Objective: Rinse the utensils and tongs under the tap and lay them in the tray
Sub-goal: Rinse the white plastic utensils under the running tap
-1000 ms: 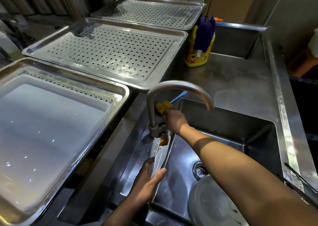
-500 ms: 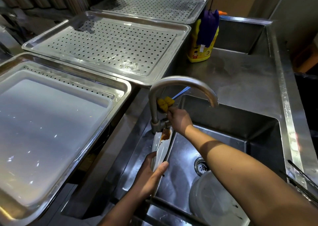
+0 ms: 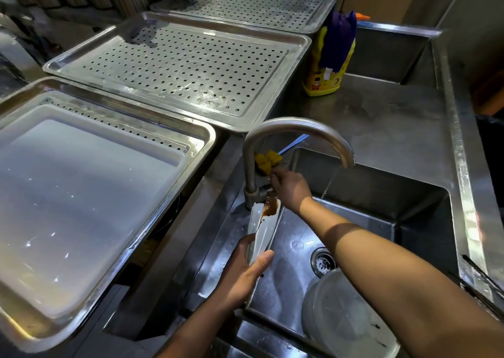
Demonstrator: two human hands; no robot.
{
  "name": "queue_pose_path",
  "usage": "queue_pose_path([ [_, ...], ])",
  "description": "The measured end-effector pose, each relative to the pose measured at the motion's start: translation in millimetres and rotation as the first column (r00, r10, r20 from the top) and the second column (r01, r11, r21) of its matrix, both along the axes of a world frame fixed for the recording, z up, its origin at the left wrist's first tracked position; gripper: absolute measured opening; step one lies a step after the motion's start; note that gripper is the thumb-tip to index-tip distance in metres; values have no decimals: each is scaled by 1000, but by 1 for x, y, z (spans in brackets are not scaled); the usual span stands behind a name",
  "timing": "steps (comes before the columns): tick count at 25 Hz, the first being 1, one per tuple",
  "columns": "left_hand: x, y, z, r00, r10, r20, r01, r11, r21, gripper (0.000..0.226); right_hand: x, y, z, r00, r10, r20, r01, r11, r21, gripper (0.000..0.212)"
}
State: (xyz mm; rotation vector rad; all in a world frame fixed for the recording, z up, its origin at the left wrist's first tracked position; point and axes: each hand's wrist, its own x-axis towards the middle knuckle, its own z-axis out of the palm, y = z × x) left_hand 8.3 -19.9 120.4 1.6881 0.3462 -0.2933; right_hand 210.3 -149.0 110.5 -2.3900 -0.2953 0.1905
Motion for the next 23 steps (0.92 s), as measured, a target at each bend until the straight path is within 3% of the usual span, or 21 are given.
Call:
queue_pose_path([
  [12, -7, 2, -1, 1000, -9, 11, 8, 997, 79, 60, -18, -7, 0, 980, -126, -157, 144, 983, 113, 40],
  [18, -4, -1, 0, 1000, 28, -2, -28, 999, 39, 59, 11, 17, 7, 988, -70, -140, 52, 991, -127, 32],
  [23, 5, -5, 6, 999, 37, 3, -37, 999, 27, 57, 7, 16, 4, 995, -71, -70, 59, 986, -159, 34],
])
